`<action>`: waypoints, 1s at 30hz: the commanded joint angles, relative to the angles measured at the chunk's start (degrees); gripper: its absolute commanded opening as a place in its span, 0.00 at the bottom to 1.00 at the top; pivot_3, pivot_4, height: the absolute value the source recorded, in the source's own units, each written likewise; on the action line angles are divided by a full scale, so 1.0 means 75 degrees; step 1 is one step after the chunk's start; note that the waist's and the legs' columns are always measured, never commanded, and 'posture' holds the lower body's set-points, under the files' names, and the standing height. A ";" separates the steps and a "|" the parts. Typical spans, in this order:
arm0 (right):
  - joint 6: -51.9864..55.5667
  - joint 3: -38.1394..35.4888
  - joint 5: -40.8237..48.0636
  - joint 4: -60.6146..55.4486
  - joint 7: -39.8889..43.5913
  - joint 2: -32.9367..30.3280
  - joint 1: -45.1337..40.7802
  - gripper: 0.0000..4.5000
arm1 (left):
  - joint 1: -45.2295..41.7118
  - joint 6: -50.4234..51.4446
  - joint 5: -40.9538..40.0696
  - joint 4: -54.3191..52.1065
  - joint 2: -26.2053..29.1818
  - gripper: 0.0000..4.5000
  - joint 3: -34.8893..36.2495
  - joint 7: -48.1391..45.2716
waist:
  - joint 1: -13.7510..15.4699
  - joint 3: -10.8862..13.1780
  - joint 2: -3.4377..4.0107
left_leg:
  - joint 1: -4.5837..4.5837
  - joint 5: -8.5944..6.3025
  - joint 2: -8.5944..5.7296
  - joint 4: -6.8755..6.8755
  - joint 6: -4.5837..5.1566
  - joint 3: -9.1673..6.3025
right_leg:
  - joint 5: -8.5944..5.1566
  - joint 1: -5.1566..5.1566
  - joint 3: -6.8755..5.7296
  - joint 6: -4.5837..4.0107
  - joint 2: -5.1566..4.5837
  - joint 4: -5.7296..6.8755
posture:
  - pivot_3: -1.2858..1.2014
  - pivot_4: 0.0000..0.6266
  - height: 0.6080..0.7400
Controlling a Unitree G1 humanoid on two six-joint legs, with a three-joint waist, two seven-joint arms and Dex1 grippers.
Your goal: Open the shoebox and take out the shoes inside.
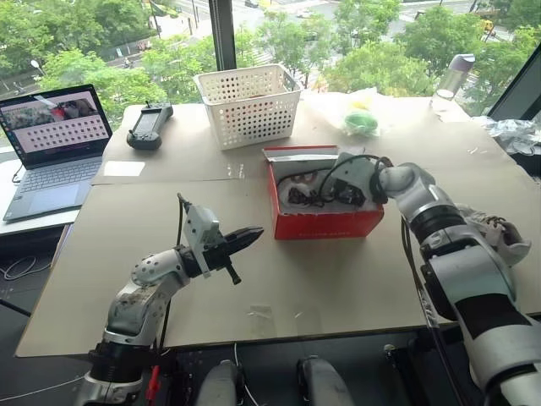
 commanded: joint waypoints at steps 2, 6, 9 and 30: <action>0.0062 -0.0223 0.0321 -0.0157 0.0791 0.0072 0.0245 0.86 | -0.0044 0.0029 -0.0141 -0.0287 0.0040 0.00 0.0096 0.0007 | -0.0002 -0.0002 -0.0002 | 0.0003 0.0000 0.0001 0.0000 0.0000 0.0000 | 0.0000 0.0001 0.0000 0.0000 0.0001 0.0000 | 0.52 0.24 0.95; 0.0127 -0.0284 0.0376 -0.0221 0.1005 0.0157 0.0367 0.86 | -0.0045 0.0031 -0.0130 -0.0291 0.0033 0.00 0.0094 0.0033 | -0.0035 -0.0007 -0.0005 | 0.0011 0.0000 0.0004 0.0000 0.0000 0.0000 | 0.0000 0.0005 0.0000 0.0000 0.0004 0.0002 | 0.52 0.24 0.95; 0.0140 -0.0245 0.0233 -0.0152 0.0793 0.0167 0.0363 0.86 | -0.0056 0.0044 -0.0128 -0.0296 0.0035 0.00 0.0094 0.0052 | -0.0036 -0.0008 -0.0006 | 0.0026 0.0000 0.0006 0.0000 0.0000 0.0001 | -0.0001 0.0014 0.0001 -0.0002 0.0004 0.0008 | 0.52 0.24 0.95; 0.0245 -0.0228 -0.0024 0.0101 -0.0017 0.0447 0.0442 0.00 | -0.0047 0.0087 -0.0084 -0.0324 0.0122 0.00 0.0150 0.0125 | -0.0217 -0.0021 -0.0022 | 0.0152 -0.0004 0.0016 -0.0008 -0.0004 -0.0029 | -0.0061 0.0137 0.0002 -0.0014 -0.0003 0.0002 | 0.52 0.24 0.95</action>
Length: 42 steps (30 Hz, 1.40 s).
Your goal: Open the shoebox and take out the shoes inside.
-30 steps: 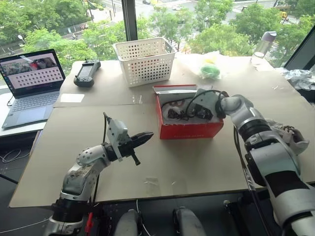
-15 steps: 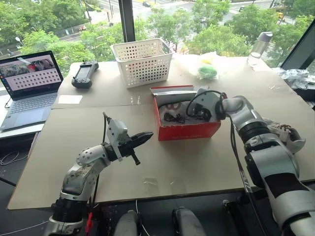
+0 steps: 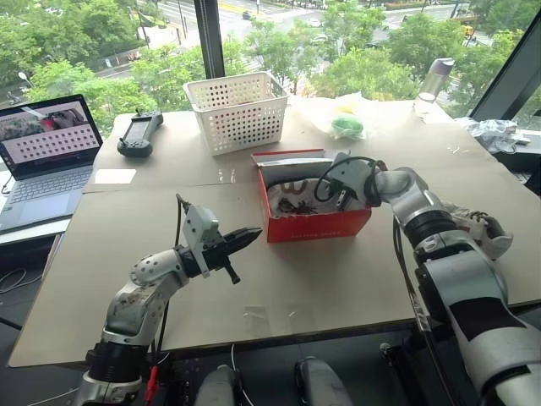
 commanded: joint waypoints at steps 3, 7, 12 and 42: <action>0.0198 0.0108 -0.0068 0.0199 0.0097 0.0170 0.0240 0.00 | -0.0067 -0.0064 -0.0089 -0.0293 0.0065 0.00 0.0136 -0.0001 | -0.0003 0.0000 0.0000 | 0.0000 -0.0001 0.0000 0.0000 -0.0001 0.0000 | 0.0001 -0.0001 0.0002 -0.0002 0.0000 0.0000 | 0.52 0.24 0.95; 0.0245 -0.0002 0.0048 0.0075 0.0125 0.0167 0.0221 0.00 | -0.0086 -0.0067 -0.0096 -0.0278 0.0066 0.00 0.0130 -0.0014 | -0.0004 0.0000 -0.0001 | 0.0000 -0.0013 0.0000 0.0000 -0.0022 0.0000 | 0.0000 -0.0001 0.0002 0.0000 -0.0001 0.0000 | 0.52 0.24 0.95; 0.0359 -0.0236 0.0316 -0.0651 0.0387 -0.0002 0.0142 0.00 | -0.0109 -0.0072 -0.0086 -0.0246 0.0056 0.00 0.0109 -0.0021 | -0.0002 0.0000 -0.0001 | -0.0002 -0.0013 0.0000 -0.0002 -0.0022 0.0000 | -0.0001 -0.0006 0.0003 0.0000 -0.0001 -0.0001 | 0.52 0.24 0.95; 0.8014 -0.3515 0.2614 -0.6516 0.1427 -0.3252 0.1740 0.00 | -0.0201 -0.0198 0.0035 0.0023 -0.0153 0.00 -0.0122 -0.0135 | 0.0424 0.0013 0.0000 | -0.0152 0.0002 -0.0012 -0.0004 0.0003 0.0026 | 0.0021 -0.0150 0.0000 -0.0033 -0.0008 -0.0018 | 0.52 0.24 0.95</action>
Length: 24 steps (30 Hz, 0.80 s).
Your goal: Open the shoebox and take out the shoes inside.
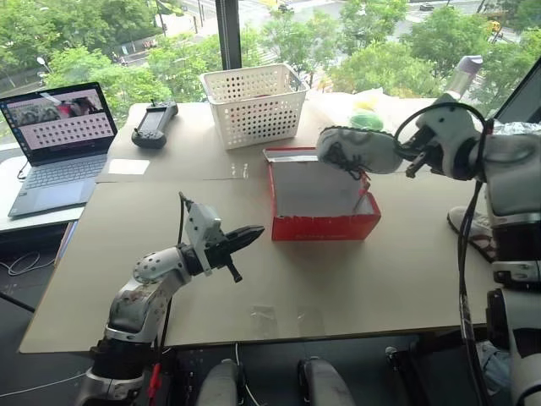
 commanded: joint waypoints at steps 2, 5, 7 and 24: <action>0.2629 -0.1383 0.0938 -0.0004 -0.0223 -0.0605 -0.0234 0.00 | -0.0061 -0.0199 0.0020 -0.0046 -0.0078 0.00 -0.0071 -0.0084 | 0.0010 0.0000 0.0000 | 0.0000 0.0000 -0.0001 0.0002 0.0000 -0.0002 | 0.0000 0.0001 0.0000 0.0001 0.0000 0.0000 | 0.52 0.24 0.95; 0.3906 -0.1928 0.1363 0.0471 -0.0334 -0.0982 -0.0088 0.00 | -0.0078 -0.0219 0.0022 0.0014 -0.0120 0.00 -0.0092 -0.0105 | 0.0006 0.0000 0.0000 | 0.0000 0.0000 -0.0001 0.0002 0.0000 -0.0002 | -0.0001 0.0003 0.0000 0.0001 0.0000 -0.0001 | 0.52 0.24 0.95; 0.4439 -0.2159 0.1609 0.0666 -0.0322 -0.1238 0.0188 0.00 | -0.0060 -0.0250 0.0036 0.0031 -0.0155 0.00 -0.0123 -0.0114 | 0.0008 0.0001 -0.0001 | 0.0000 0.0000 -0.0003 0.0002 0.0000 -0.0002 | -0.0002 0.0003 0.0000 0.0002 0.0000 -0.0003 | 0.52 0.24 0.95; 0.5746 -0.2744 0.2768 0.0797 -0.0732 -0.2033 0.2543 0.00 | 0.0030 -0.0453 0.0101 0.0135 -0.0324 0.00 -0.0292 -0.0128 | 0.0009 0.0000 0.0000 | 0.0003 0.0001 -0.0014 0.0013 0.0003 -0.0017 | -0.0016 0.0015 0.0021 0.0067 0.0004 -0.0008 | 0.52 0.24 0.95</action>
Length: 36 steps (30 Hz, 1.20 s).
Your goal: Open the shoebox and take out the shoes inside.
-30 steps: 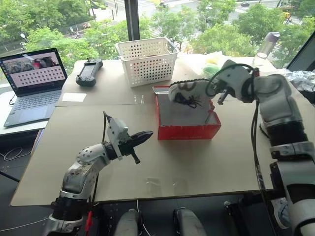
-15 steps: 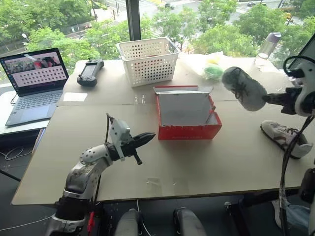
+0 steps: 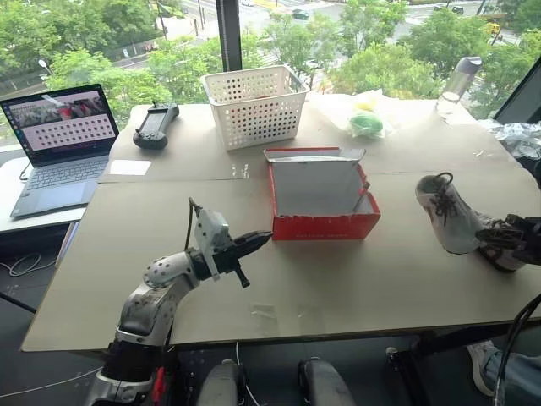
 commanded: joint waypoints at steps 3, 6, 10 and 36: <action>-0.0255 0.0044 0.0125 -0.0165 -0.0314 -0.0146 0.0402 0.00 | -0.0102 -0.0140 0.0040 -0.0034 0.0000 0.00 -0.0012 -0.0051 | -0.0005 -0.0001 0.0002 | 0.0000 0.0000 -0.0001 0.0000 0.0000 0.0000 | -0.0001 -0.0001 0.0003 0.0001 0.0001 0.0001 | 0.52 0.24 0.95; -0.0496 0.0118 0.0023 0.0029 -0.0584 -0.0081 0.0452 0.00 | -0.0140 -0.0146 0.0049 -0.0010 -0.0010 0.00 -0.0022 -0.0050 | -0.0005 -0.0001 0.0002 | 0.0002 0.0000 -0.0002 0.0000 0.0000 -0.0002 | 0.0002 0.0002 0.0005 0.0005 0.0002 0.0001 | 0.52 0.24 0.95; -0.0769 0.0195 -0.0048 0.0070 -0.0928 -0.0017 0.0522 0.25 | -0.0165 -0.0145 0.0046 -0.0003 -0.0024 0.00 -0.0009 -0.0026 | 0.0005 -0.0001 0.0001 | 0.0002 0.0001 -0.0006 0.0003 0.0001 0.0000 | 0.0004 0.0010 0.0005 0.0010 0.0000 -0.0005 | 0.52 0.24 0.95; -0.3344 0.0710 0.0670 -0.4965 -0.1009 0.0184 0.0739 0.64 | -0.0313 -0.0207 0.0252 0.0305 0.0486 0.00 0.0615 0.0193 | 0.0048 -0.0007 -0.0016 | 0.0005 0.0000 0.0011 0.0005 -0.0001 0.0001 | 0.0007 0.0020 -0.0019 0.0006 0.0011 -0.0025 | 0.52 0.24 0.95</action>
